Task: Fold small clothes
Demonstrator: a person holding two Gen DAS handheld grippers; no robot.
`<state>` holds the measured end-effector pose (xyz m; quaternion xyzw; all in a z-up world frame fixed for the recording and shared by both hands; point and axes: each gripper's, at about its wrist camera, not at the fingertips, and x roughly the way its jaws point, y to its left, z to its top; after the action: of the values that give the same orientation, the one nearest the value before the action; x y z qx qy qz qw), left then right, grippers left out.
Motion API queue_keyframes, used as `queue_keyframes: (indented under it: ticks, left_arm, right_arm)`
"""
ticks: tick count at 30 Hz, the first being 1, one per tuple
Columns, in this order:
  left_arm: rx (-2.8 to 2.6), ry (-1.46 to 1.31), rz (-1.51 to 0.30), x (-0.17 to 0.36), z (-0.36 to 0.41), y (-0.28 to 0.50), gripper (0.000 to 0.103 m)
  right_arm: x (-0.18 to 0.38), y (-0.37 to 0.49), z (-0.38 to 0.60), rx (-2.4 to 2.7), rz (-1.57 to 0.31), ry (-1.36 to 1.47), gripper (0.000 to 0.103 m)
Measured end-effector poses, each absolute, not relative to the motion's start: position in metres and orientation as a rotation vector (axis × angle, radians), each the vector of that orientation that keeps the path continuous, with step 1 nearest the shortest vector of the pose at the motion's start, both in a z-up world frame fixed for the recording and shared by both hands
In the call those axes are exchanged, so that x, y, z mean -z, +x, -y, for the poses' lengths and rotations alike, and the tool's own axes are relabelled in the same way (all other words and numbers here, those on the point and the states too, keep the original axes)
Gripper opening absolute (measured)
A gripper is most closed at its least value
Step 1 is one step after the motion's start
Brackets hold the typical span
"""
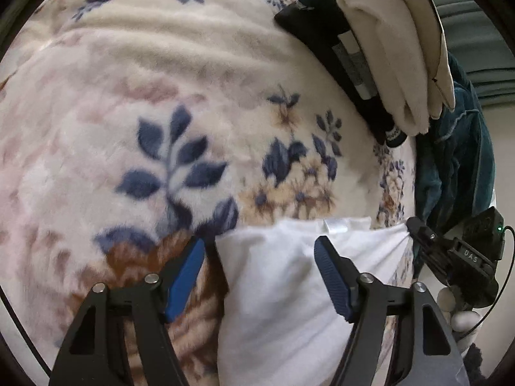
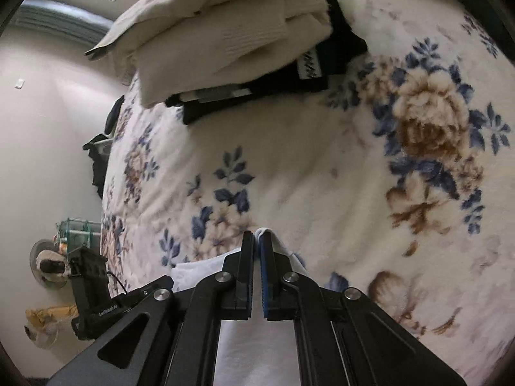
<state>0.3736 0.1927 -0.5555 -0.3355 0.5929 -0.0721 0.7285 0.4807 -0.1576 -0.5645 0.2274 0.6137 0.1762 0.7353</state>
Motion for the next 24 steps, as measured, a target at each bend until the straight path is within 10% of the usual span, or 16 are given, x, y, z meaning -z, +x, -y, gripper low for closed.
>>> queue_keyframes:
  ticks: [2, 11, 14, 16, 20, 24]
  left_arm:
    - [0.165, -0.696, -1.293, 0.555, -0.189, 0.378, 0.009]
    - [0.059, -0.769, -1.35, 0.58, -0.216, 0.384, 0.013]
    - [0.103, -0.893, -1.361, 0.578, -0.226, 0.371, 0.033]
    - [0.163, -0.958, -1.379, 0.575, -0.227, 0.356, 0.064]
    - [0.234, -1.067, -1.377, 0.57, -0.22, 0.316, 0.091]
    - [0.175, -1.048, -1.387, 0.566, -0.214, 0.282, 0.092]
  right_arm:
    - [0.573, 0.484, 0.161, -0.359, -1.361, 0.497, 0.004]
    - [0.618, 0.5, 0.153, -0.239, -1.453, 0.392, 0.004]
    - [0.637, 0.507, 0.156, -0.277, -1.564, 0.443, 0.012]
    - [0.632, 0.504, 0.168, -0.307, -1.582, 0.494, 0.061]
    - [0.622, 0.478, 0.2, -0.372, -1.601, 0.568, 0.074]
    - [0.642, 0.425, 0.232, -0.303, -1.706, 0.679, 0.074]
